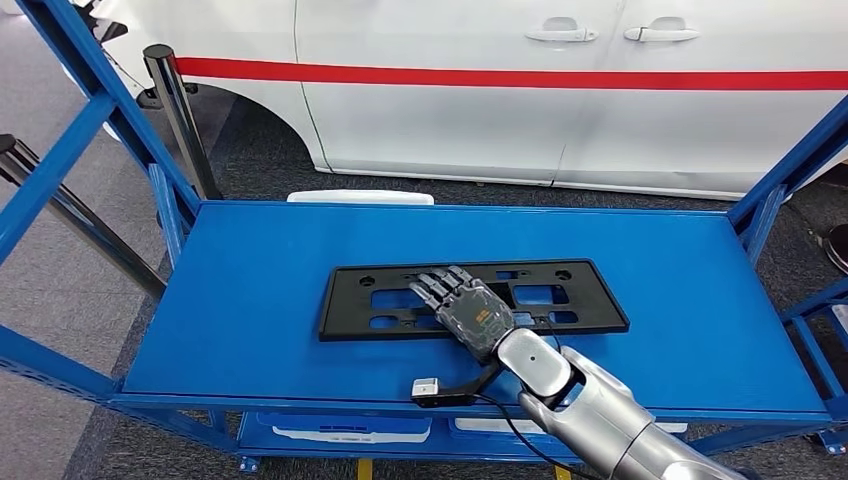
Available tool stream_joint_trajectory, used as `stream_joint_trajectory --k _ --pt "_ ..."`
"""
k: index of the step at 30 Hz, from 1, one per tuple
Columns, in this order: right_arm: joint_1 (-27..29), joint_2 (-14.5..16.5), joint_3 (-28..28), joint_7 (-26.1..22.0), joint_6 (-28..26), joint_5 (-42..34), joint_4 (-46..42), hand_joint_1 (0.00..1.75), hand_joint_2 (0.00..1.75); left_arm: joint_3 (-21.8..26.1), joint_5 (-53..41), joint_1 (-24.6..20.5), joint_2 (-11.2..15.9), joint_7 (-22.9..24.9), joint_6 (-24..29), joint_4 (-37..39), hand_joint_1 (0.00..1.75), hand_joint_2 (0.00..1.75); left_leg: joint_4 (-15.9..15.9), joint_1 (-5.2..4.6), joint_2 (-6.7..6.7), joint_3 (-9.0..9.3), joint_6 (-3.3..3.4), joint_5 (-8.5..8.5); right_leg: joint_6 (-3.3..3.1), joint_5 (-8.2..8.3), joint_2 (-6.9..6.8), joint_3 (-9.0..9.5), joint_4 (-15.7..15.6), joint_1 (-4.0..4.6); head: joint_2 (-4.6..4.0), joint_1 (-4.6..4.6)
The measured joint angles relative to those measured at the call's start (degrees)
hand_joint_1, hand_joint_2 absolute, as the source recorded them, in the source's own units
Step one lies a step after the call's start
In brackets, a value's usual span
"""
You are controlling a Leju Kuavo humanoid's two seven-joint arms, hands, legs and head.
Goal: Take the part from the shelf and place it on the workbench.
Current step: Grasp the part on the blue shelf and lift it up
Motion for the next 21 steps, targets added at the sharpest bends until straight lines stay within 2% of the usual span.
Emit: stream_joint_trajectory --k 5,11,21 --pt "1.0 0.1 -1.0 0.8 -1.5 0.7 0.7 1.64 1.75 0.0 -0.1 0.1 0.0 0.0 0.0 0.0 0.00 0.00 0.0 -0.01 0.01 -0.02 0.00 0.00 0.00 0.00 0.02 0.00 0.0 -0.01 0.00 0.00" --pt "2.4 0.3 -2.6 1.5 -3.9 1.5 0.8 1.73 1.75 0.0 -0.2 0.2 0.0 0.0 0.0 0.0 0.00 0.00 0.0 0.00 0.00 -0.02 0.00 -0.01 0.00 -0.01 0.00 -0.03 0.0 0.00 0.00 0.00" --pt "8.8 -0.2 -9.3 2.1 -10.9 4.2 -2.3 1.75 1.75 0.2 -0.7 0.3 0.0 0.2 0.4 0.0 0.00 0.00 0.0 -0.02 0.00 -0.07 0.00 -0.01 0.00 -0.01 0.00 -0.06 0.0 -0.02 0.00 0.00"
